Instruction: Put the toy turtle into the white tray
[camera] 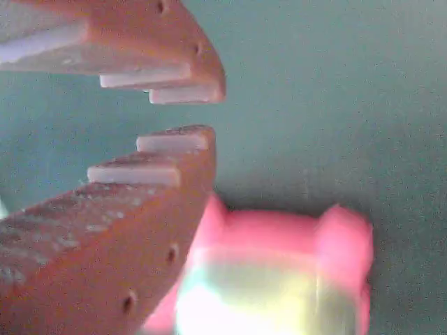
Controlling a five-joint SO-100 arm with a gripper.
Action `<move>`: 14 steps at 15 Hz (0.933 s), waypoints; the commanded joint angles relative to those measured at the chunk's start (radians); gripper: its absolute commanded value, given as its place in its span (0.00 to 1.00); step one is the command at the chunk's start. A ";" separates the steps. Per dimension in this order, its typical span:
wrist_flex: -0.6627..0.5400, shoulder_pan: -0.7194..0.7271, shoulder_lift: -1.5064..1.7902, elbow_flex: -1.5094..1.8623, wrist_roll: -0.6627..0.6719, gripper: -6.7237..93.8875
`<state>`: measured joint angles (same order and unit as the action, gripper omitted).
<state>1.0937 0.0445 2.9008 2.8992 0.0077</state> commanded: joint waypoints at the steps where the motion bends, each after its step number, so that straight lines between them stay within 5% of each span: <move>1: -0.041 -0.023 -0.242 -0.224 0.041 0.07; 7: 0.307 -0.156 -0.962 -1.042 0.244 0.07; 11: 0.370 -0.138 -1.207 -1.331 0.245 0.08; 14: 0.383 -0.120 -1.336 -1.419 0.244 0.27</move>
<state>1.4603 -0.0767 1.5539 1.5555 0.2424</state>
